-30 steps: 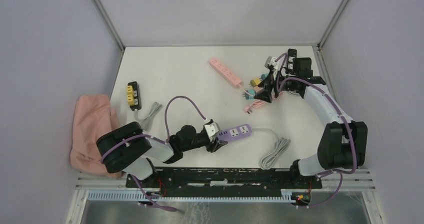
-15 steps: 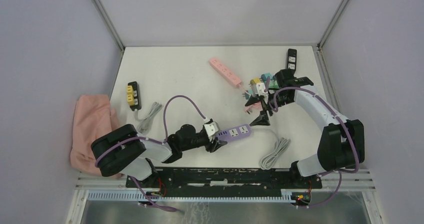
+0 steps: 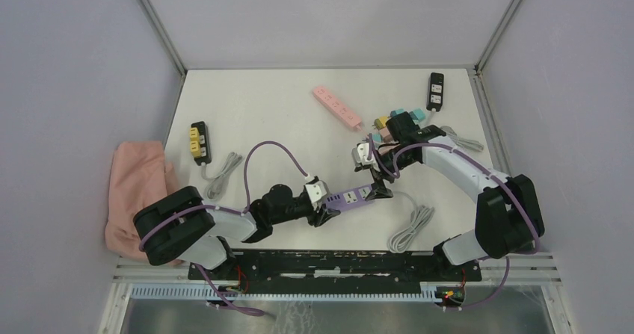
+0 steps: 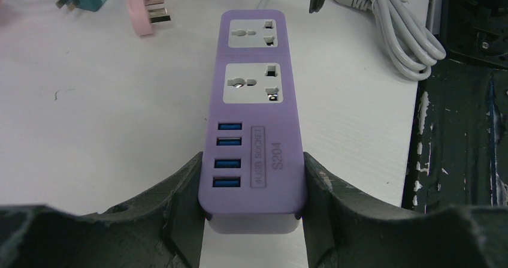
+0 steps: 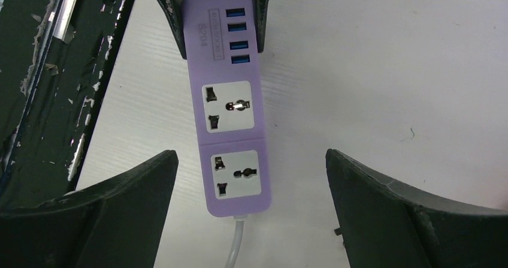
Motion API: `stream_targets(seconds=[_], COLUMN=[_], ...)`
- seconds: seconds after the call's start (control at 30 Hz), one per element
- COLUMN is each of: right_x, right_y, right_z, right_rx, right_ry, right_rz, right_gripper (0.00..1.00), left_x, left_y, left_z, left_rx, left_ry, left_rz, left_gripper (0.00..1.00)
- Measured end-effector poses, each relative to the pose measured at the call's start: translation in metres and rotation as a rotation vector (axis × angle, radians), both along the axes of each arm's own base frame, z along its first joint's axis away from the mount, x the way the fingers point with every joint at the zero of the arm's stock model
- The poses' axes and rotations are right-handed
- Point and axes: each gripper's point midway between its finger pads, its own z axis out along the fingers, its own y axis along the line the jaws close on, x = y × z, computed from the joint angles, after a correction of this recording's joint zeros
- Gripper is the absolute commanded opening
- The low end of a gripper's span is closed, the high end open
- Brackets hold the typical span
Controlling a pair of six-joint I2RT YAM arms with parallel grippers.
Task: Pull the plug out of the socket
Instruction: Pick up the socket from the center of the board.
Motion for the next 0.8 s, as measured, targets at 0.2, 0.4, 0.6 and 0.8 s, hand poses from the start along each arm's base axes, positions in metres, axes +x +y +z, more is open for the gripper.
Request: stream_targets(seconds=[0.2,0.4,0.6,0.8], right_x=[-0.008,-0.02,-0.025,-0.023], right_y=[0.015,0.029,0.032,0.035], right_z=[-0.013,-0.035,-0.046,-0.04], right_rx=[-0.047,-0.115,-0.161,-0.154], right_ry=[-0.01,-0.003,-0.005,-0.007], right_rz=[0.047,0.111,0.135,0.138], right_gripper=[1.0,0.9,0.41,0.06], left_x=[0.0,-0.001,-0.002,0.001], left_y=[-0.002,-0.002,-0.001,0.004], left_z=[0.004,0.016,0.028,0.035], left_rx=[-0.007,-0.03,-0.053,-0.057], left_ry=[-0.003,-0.017,-0.035,-0.042], left_rz=[-0.007,-0.013,-0.014,0.011], left_gripper=[0.03,0.03,0.03,0.52])
